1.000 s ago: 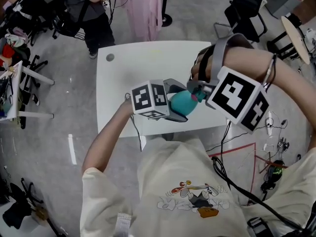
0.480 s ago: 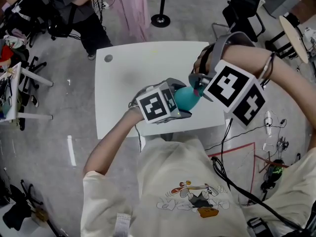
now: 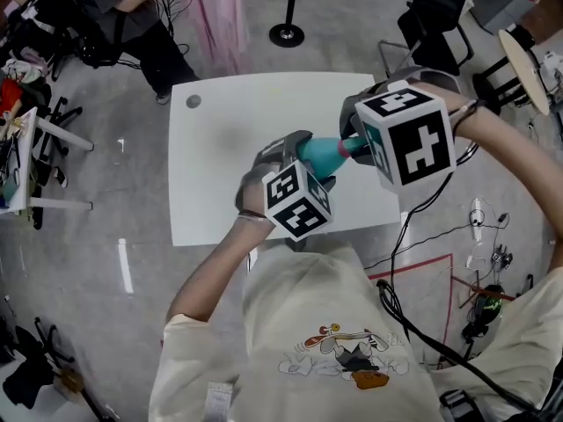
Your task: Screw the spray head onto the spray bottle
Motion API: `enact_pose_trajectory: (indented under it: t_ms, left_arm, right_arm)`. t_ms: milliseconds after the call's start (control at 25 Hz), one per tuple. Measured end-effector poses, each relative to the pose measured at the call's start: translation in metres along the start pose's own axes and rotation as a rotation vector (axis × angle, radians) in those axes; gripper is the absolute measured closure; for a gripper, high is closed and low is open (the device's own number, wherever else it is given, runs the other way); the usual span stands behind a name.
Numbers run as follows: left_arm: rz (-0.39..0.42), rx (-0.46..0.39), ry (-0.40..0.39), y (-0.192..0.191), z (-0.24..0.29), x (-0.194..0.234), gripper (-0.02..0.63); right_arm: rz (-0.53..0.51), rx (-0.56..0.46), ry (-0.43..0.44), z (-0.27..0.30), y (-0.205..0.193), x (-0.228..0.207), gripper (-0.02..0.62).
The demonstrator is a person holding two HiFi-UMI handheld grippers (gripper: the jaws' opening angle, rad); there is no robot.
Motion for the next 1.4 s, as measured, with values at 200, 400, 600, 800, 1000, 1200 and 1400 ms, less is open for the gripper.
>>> enact_pose_trajectory:
  t_ms: [200, 400, 600, 800, 1000, 1200, 1400]
  left_arm:
    - [0.016, 0.027, 0.207, -0.011, 0.003, 0.001, 0.204]
    - [0.006, 0.012, 0.353, -0.016, 0.007, 0.006, 0.204]
    - [-0.03, -0.032, 0.432, -0.019, 0.003, 0.015, 0.204]
    - [-0.075, -0.085, 0.407, -0.018, 0.004, 0.012, 0.204]
    - [-0.114, -0.126, 0.332, -0.027, 0.004, 0.019, 0.204]
    - [-0.065, -0.121, 0.157, -0.051, -0.003, 0.046, 0.204]
    - [-0.039, -0.198, -0.127, -0.046, -0.009, 0.05, 0.204]
  right_arm:
    - [0.41, -0.145, -0.035, 0.007, -0.007, -0.014, 0.469]
    - [0.849, -0.37, -0.049, 0.01, -0.019, -0.022, 0.469]
    - [1.251, -0.57, -0.063, 0.009, -0.03, -0.027, 0.468]
    - [1.233, -0.569, -0.112, 0.003, -0.027, -0.019, 0.445]
    - [1.125, -0.598, -0.042, -0.012, -0.029, -0.005, 0.337]
    - [0.674, -0.555, -0.127, -0.051, -0.01, -0.007, 0.337]
    - [0.037, -0.318, -0.3, -0.071, 0.006, 0.002, 0.339]
Point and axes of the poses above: the fingertips, and each gripper's own axes: z forward along the fingers, x to its left, y out of its top, the point moved 9 cm from there along -z, backward along the fingers, and after that the axes turned 10 degrees about -x, right-handed, at the moved point
